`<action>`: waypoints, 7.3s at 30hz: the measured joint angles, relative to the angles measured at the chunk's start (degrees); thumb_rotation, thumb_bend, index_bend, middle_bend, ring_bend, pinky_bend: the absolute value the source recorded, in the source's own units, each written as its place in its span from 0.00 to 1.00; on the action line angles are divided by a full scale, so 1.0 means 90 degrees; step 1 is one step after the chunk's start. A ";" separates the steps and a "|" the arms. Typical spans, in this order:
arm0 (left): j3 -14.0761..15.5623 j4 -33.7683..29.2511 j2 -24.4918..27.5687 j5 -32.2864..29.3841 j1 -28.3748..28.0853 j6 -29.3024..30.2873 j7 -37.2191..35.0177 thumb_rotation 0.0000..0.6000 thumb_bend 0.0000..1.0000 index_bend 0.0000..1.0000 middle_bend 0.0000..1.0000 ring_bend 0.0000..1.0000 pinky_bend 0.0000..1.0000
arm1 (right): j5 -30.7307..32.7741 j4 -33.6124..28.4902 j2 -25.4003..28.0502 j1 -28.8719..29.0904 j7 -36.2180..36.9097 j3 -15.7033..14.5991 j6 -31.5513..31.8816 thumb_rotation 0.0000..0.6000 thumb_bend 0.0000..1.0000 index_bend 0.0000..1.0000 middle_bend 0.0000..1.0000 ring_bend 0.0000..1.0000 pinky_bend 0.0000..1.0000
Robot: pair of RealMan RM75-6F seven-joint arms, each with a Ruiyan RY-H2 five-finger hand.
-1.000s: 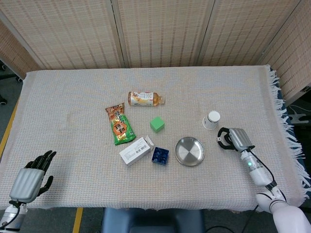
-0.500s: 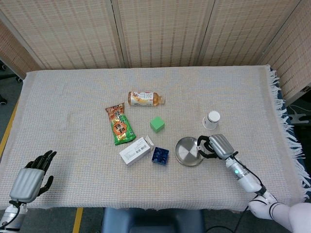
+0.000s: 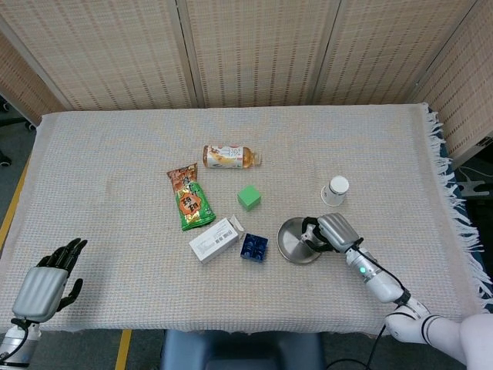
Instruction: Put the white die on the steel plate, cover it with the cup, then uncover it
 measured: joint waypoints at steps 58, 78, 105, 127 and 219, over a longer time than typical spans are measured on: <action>0.0009 -0.0088 0.0022 -0.0072 -0.0004 -0.0074 0.0100 1.00 0.45 0.04 0.07 0.17 0.35 | 0.2338 0.1707 -0.0630 0.0832 -0.2095 0.1521 -0.1708 1.00 0.07 0.20 0.18 0.08 0.33; 0.0027 -0.0094 -0.0003 -0.0060 -0.0016 -0.0106 0.0175 1.00 0.45 0.05 0.08 0.17 0.35 | 0.1590 0.1638 -0.0904 0.0675 -0.1593 0.1460 -0.0189 1.00 0.16 0.48 0.44 0.43 0.73; 0.0038 -0.0115 0.0009 -0.0022 0.0005 -0.0061 0.0170 1.00 0.45 0.06 0.08 0.17 0.35 | 0.0011 -0.1417 0.0780 -0.0085 -0.1176 0.0058 0.0215 1.00 0.16 0.48 0.45 0.44 0.75; 0.0016 -0.0107 0.0054 -0.0012 0.0033 0.0005 0.0042 1.00 0.45 0.06 0.08 0.17 0.35 | -0.0675 0.0325 -0.0321 -0.0162 -0.0501 -0.0199 0.1064 1.00 0.16 0.49 0.46 0.44 0.76; -0.0005 -0.0105 0.0087 -0.0045 0.0030 -0.0014 -0.0037 1.00 0.45 0.06 0.08 0.17 0.35 | -0.0639 0.4844 -0.2906 0.0081 0.2351 -0.0395 0.1951 1.00 0.16 0.52 0.47 0.44 0.76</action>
